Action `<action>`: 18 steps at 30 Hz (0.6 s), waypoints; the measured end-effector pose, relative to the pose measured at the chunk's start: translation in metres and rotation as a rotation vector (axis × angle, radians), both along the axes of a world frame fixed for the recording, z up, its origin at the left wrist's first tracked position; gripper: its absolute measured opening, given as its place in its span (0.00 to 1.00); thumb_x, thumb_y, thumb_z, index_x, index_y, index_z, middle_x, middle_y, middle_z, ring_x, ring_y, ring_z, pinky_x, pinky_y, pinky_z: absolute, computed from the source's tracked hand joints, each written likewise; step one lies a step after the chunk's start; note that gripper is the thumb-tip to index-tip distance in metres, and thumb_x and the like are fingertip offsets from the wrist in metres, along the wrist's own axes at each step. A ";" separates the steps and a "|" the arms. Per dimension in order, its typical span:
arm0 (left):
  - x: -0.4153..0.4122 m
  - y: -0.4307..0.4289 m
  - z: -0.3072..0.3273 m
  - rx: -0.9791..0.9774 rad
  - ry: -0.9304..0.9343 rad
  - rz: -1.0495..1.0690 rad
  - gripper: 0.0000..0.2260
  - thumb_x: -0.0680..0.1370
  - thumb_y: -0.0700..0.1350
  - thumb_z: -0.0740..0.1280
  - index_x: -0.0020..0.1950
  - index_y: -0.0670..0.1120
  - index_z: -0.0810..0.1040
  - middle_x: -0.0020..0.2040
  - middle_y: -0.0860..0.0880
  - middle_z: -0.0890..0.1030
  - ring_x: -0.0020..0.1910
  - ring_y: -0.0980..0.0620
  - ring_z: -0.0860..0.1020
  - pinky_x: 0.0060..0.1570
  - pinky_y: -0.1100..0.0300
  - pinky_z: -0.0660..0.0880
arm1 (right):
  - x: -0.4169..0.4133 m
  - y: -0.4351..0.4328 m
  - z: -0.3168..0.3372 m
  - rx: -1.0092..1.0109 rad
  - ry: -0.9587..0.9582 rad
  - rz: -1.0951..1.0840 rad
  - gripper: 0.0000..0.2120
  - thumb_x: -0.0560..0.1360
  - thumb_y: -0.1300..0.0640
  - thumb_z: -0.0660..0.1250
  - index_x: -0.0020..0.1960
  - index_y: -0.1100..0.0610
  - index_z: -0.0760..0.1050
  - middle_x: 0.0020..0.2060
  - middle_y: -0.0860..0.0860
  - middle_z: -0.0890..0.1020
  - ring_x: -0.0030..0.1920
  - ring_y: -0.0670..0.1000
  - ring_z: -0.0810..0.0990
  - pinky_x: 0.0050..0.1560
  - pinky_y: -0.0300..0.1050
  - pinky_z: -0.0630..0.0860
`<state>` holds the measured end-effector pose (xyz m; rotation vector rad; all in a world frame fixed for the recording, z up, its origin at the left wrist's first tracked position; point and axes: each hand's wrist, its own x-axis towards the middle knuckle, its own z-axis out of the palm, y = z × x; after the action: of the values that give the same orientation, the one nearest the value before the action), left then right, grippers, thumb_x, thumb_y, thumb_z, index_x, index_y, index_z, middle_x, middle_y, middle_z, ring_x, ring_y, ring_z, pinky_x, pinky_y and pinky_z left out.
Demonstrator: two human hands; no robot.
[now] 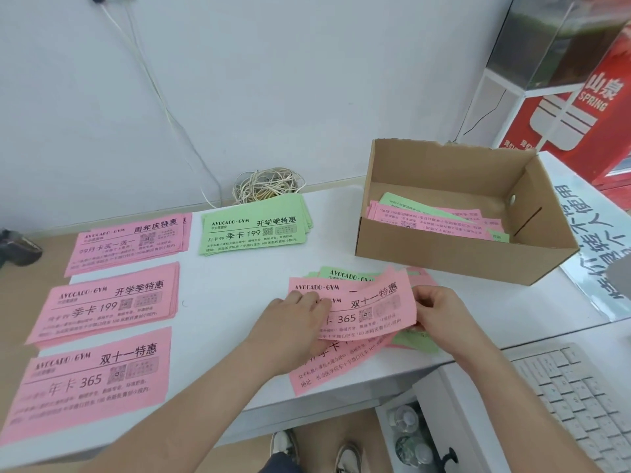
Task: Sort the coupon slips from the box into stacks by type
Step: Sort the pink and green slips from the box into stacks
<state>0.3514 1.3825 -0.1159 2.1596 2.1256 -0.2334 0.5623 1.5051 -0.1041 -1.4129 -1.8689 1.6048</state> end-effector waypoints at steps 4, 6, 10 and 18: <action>-0.006 -0.006 -0.001 0.026 -0.107 0.055 0.30 0.76 0.61 0.61 0.73 0.49 0.57 0.66 0.50 0.68 0.63 0.48 0.67 0.57 0.53 0.71 | -0.021 -0.006 0.029 -0.099 0.283 0.074 0.11 0.77 0.57 0.66 0.42 0.65 0.80 0.41 0.66 0.82 0.41 0.58 0.80 0.51 0.51 0.78; -0.005 -0.009 -0.002 0.048 -0.122 0.072 0.29 0.78 0.58 0.59 0.74 0.48 0.55 0.66 0.49 0.70 0.63 0.47 0.69 0.55 0.53 0.72 | -0.034 -0.008 0.039 -0.117 0.349 0.101 0.13 0.74 0.55 0.68 0.42 0.66 0.80 0.41 0.66 0.83 0.41 0.58 0.80 0.51 0.50 0.79; -0.008 -0.015 0.005 0.159 -0.204 0.157 0.22 0.80 0.53 0.55 0.73 0.49 0.59 0.58 0.48 0.77 0.53 0.44 0.76 0.41 0.54 0.69 | -0.061 -0.017 0.050 -0.230 0.504 0.071 0.19 0.71 0.55 0.68 0.44 0.74 0.76 0.38 0.64 0.80 0.39 0.56 0.79 0.45 0.43 0.80; -0.062 -0.077 0.045 0.789 -0.660 0.628 0.09 0.71 0.39 0.67 0.37 0.51 0.70 0.25 0.57 0.66 0.33 0.54 0.69 0.29 0.69 0.60 | -0.148 -0.065 0.096 -0.439 0.757 0.095 0.11 0.71 0.60 0.65 0.35 0.63 0.82 0.33 0.57 0.83 0.32 0.49 0.81 0.34 0.38 0.78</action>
<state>0.2897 1.3060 -0.0709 1.3081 2.4767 1.3400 0.4141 1.4403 -0.0085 -0.6622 -1.1950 2.2685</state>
